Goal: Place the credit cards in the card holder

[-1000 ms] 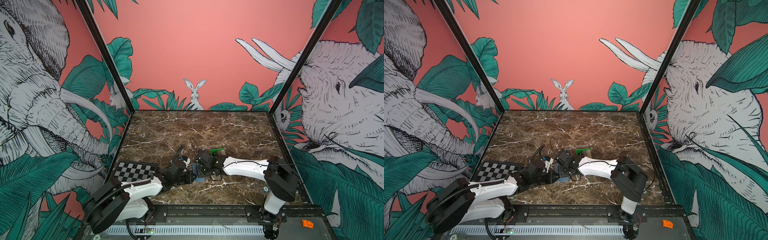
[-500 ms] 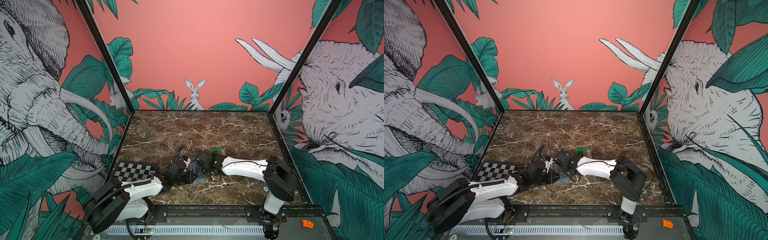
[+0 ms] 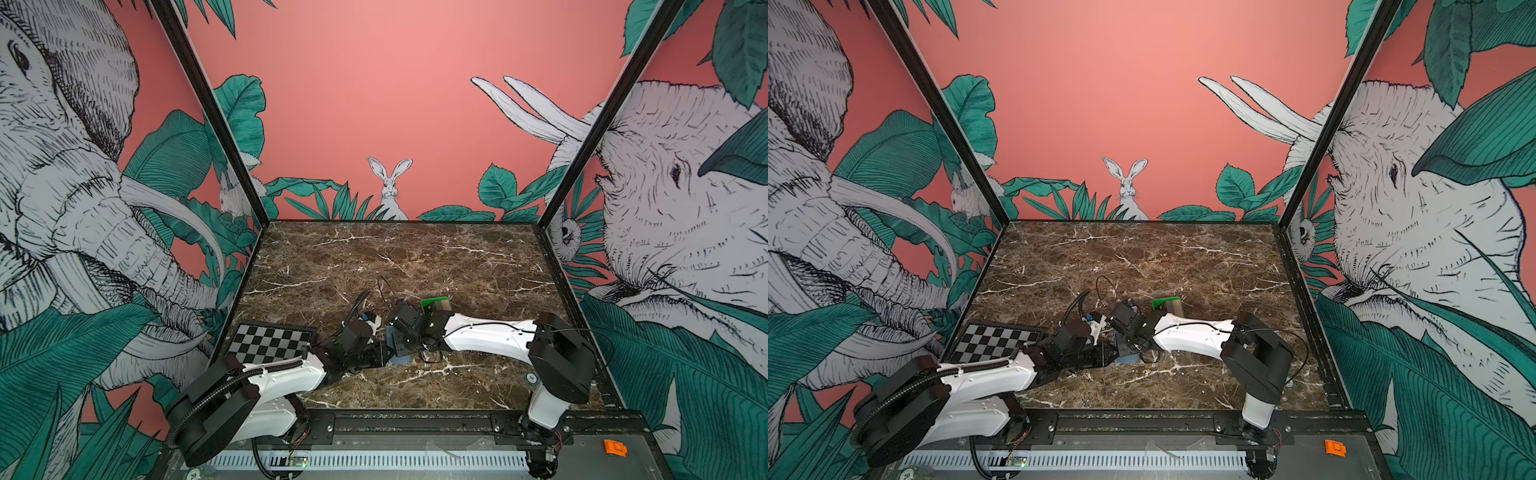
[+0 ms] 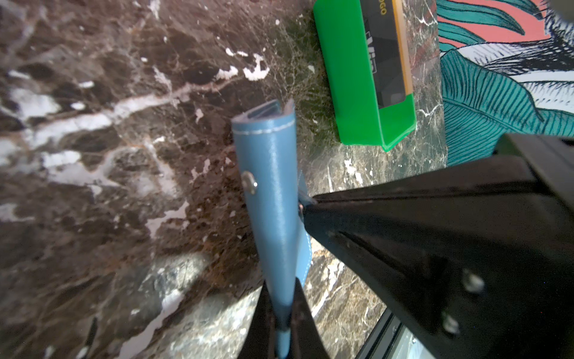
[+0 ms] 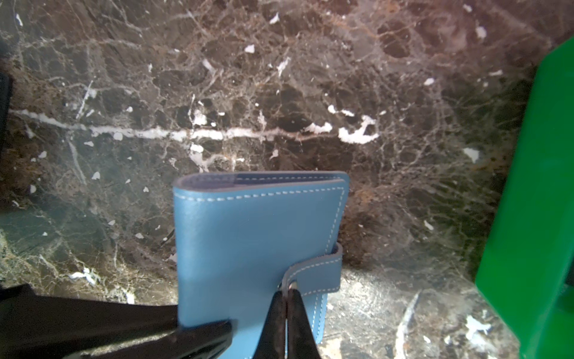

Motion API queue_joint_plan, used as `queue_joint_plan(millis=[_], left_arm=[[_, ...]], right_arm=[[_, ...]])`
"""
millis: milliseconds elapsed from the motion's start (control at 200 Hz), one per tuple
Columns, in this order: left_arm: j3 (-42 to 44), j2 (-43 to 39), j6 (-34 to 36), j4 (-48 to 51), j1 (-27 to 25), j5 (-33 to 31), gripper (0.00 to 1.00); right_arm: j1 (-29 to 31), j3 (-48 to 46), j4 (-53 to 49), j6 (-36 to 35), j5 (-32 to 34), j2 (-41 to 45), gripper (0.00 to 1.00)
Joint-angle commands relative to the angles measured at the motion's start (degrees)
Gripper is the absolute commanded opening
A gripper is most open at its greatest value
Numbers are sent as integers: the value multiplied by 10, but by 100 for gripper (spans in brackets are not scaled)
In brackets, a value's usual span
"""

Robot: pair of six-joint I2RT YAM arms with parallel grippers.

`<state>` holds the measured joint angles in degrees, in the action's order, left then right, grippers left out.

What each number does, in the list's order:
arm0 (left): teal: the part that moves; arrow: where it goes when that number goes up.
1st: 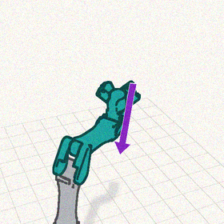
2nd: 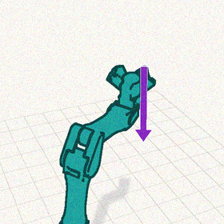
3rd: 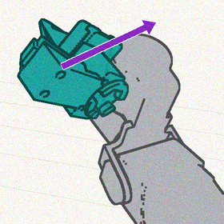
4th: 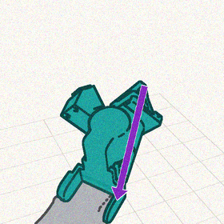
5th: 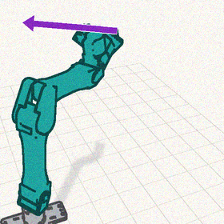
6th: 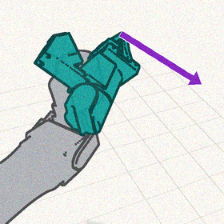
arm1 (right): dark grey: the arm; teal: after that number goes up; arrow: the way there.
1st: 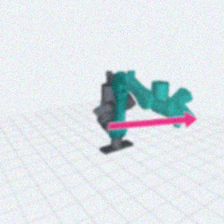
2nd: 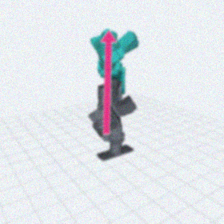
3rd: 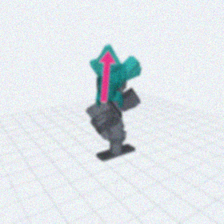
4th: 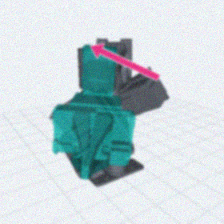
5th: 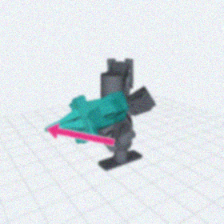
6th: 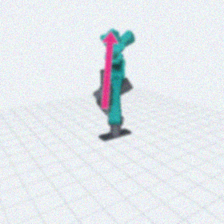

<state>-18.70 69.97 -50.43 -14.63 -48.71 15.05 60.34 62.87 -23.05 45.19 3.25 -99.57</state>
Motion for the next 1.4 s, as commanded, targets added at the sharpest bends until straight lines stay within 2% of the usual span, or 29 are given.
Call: queue_joint_plan(millis=[0, 820, 980, 1185, 1355, 1395], left_arm=[[-10, -4, -4, -6, -3, -6, 0], [-10, -1, -5, -7, -4, -8, 0], [-10, -2, -5, -3, -6, -10, 0], [-4, -15, -24, 36, -5, -41, 8], [-4, -21, -32, 39, -4, -48, 23], [-4, -21, -34, 39, -4, -49, 26]], right_arm=[[-3, 0, -49, 1, 57, 10, 0], [-4, -4, -69, 9, 82, 17, 0], [-4, -22, -30, 5, 66, 38, 0], [-3, -41, -7, 0, 56, 70, 0], [-3, -45, -5, -2, 53, 74, 0], [-3, -46, -6, -2, 51, 96, 0]])
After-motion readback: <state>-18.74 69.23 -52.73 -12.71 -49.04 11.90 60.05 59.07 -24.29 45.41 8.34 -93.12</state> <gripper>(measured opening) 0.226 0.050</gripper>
